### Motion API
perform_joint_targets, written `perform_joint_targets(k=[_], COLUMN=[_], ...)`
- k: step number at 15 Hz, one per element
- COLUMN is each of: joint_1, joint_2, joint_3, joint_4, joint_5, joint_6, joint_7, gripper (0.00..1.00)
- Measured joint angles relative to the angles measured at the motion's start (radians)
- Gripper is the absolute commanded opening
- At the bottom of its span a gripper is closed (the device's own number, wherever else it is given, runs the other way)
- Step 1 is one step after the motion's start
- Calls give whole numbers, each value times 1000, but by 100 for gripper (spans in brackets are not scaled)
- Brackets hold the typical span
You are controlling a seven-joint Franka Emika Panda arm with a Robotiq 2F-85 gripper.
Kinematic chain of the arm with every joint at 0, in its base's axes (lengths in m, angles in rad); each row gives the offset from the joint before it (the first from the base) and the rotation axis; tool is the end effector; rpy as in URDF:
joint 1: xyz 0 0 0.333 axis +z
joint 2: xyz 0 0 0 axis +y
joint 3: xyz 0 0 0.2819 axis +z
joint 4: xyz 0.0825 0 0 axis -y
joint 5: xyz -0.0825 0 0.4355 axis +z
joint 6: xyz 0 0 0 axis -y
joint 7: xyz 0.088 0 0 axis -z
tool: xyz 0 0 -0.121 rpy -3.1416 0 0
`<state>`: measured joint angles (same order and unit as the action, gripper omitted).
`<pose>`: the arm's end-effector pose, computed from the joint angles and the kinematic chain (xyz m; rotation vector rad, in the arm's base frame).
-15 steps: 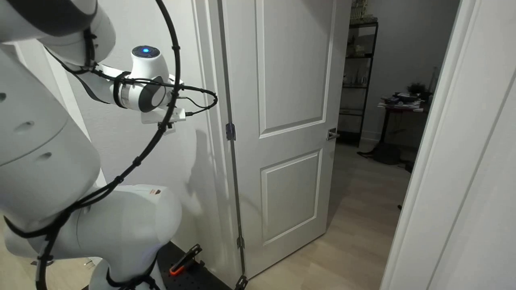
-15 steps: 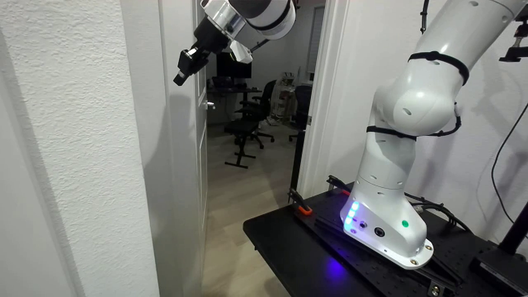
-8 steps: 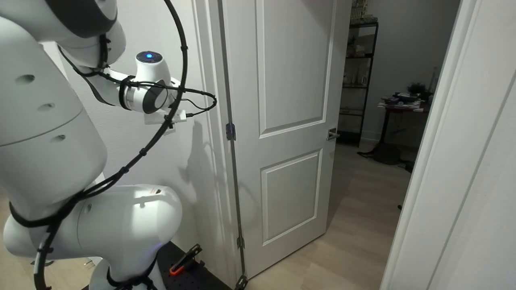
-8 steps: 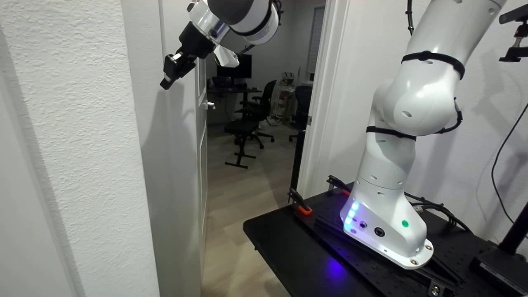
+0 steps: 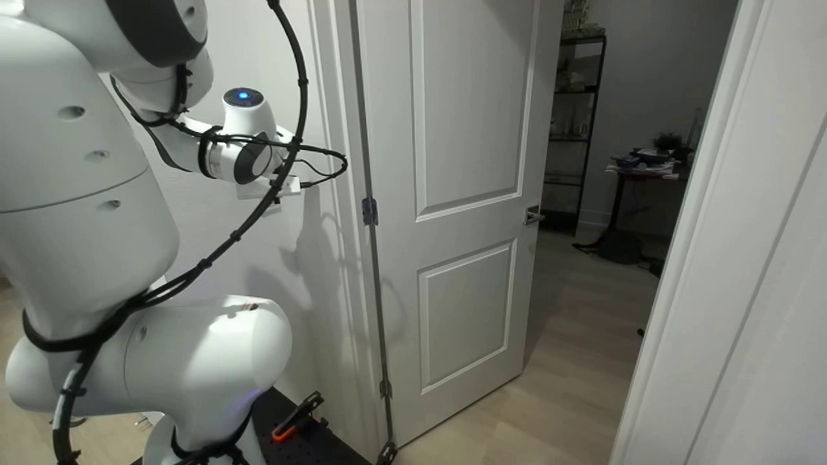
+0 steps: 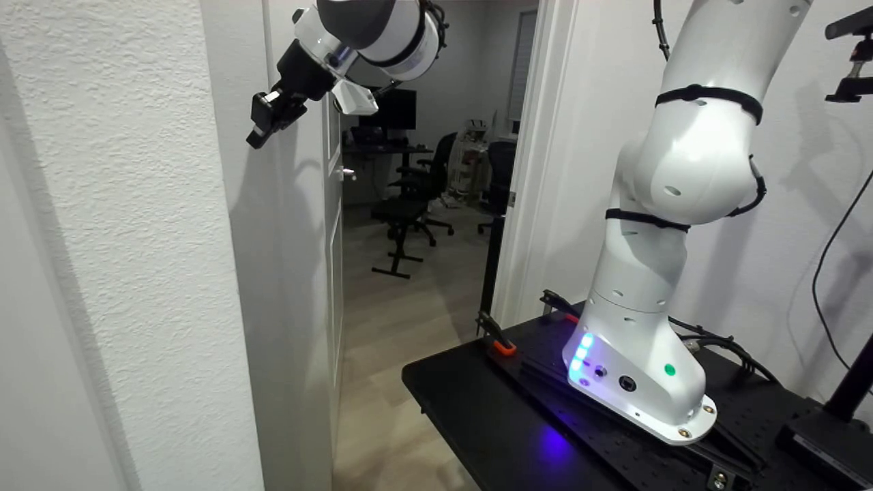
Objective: Turn the light switch on and off four times
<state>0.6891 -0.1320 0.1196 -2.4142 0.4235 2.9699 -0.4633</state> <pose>0.4129 0.3930 0.3593 -2.4358 -1.1533 -0.8876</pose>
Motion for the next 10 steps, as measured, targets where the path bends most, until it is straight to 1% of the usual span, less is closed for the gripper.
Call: perform_joint_targets(k=[10], joint_1=[3], joint_2=[74], joint_3=[4], joint_4=[73], joint_5=[4], joint_6=[23], joint_7=[0], gripper=[0])
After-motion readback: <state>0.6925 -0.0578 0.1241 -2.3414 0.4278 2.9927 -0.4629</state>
